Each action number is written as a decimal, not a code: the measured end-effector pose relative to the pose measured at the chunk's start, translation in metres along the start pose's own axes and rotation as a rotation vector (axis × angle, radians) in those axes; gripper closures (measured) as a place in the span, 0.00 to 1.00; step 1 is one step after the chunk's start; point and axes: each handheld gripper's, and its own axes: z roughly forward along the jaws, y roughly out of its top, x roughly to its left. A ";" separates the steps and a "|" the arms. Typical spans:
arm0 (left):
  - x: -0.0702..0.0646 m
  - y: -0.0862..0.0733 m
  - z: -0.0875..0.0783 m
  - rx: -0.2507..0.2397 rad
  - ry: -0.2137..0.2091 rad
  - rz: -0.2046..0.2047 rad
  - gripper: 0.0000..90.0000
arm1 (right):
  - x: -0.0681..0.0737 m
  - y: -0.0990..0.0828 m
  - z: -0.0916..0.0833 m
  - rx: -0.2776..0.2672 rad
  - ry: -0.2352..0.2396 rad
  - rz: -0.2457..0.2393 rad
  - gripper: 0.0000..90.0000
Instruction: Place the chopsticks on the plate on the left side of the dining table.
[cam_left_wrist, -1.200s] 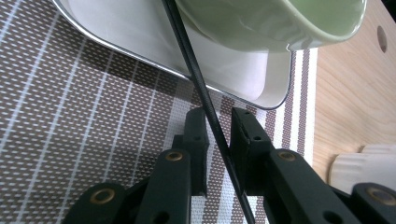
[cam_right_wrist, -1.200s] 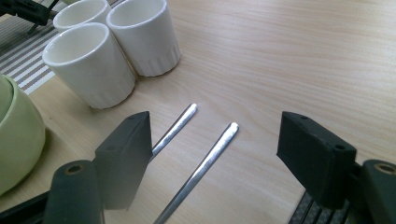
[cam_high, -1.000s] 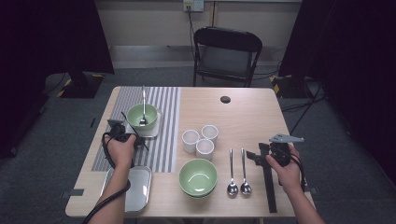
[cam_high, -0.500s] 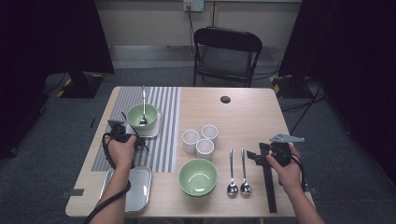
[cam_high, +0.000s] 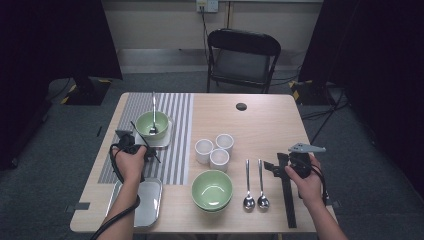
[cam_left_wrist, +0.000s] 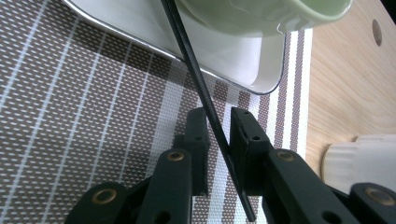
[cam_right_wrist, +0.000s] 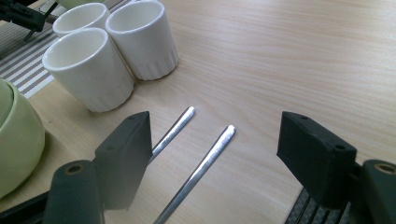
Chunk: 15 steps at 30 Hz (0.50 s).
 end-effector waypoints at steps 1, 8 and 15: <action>0.000 0.000 0.000 0.002 -0.001 0.001 0.86 | 0.000 0.000 0.000 0.001 0.000 0.000 0.28; -0.004 0.000 0.001 -0.002 -0.001 0.006 0.84 | 0.001 0.000 0.001 0.001 -0.002 -0.005 0.28; -0.004 0.001 -0.001 0.002 0.005 0.006 0.83 | 0.001 0.000 0.001 0.004 -0.001 -0.002 0.28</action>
